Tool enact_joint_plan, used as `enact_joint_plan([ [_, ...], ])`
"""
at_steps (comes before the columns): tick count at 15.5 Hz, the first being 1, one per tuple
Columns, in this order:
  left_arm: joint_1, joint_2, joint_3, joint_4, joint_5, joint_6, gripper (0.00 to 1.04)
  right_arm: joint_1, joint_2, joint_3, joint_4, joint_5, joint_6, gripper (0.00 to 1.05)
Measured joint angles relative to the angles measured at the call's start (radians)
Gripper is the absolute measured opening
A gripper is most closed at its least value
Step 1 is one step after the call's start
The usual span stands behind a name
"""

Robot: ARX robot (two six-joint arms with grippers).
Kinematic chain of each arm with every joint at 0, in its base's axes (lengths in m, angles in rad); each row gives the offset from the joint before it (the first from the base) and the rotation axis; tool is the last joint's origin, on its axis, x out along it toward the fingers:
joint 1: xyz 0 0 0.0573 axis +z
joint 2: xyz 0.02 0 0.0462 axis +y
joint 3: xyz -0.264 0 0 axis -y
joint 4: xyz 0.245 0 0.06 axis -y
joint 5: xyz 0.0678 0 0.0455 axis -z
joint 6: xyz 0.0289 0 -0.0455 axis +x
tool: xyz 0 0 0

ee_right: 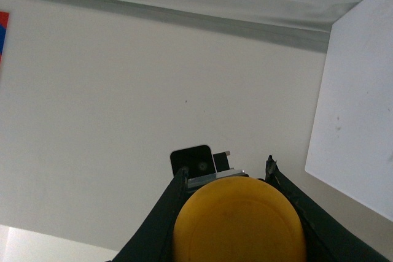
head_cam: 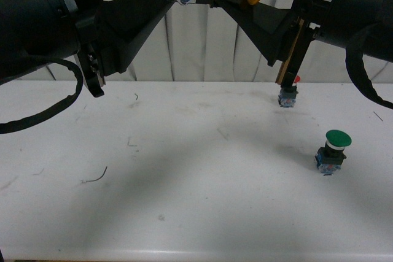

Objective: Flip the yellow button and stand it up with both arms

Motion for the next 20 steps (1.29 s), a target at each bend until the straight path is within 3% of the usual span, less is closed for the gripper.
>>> enact_joint_plan([
  [8,0.000,-0.001,0.000,-0.005,0.001,-0.003,0.32,-0.006,0.001,0.000,-0.001,-0.001,0.011,0.35],
  [12,0.000,-0.001,0.000,-0.002,0.003,-0.003,0.78,-0.012,0.001,0.002,0.005,-0.006,0.014,0.35],
  [14,0.013,-0.001,0.000,0.000,0.002,-0.005,0.95,-0.013,0.001,0.002,0.005,-0.006,0.014,0.35],
  [18,0.174,-0.001,-0.013,0.005,0.035,-0.026,0.98,-0.045,0.014,0.006,0.006,-0.020,0.063,0.35],
  [19,0.277,-0.042,-0.058,-0.054,0.084,0.009,0.98,-0.072,0.023,0.011,0.003,-0.017,0.086,0.35],
  [20,0.460,-0.232,-0.158,-0.076,0.171,0.149,0.98,-0.092,0.026,0.032,0.004,-0.002,0.097,0.35],
])
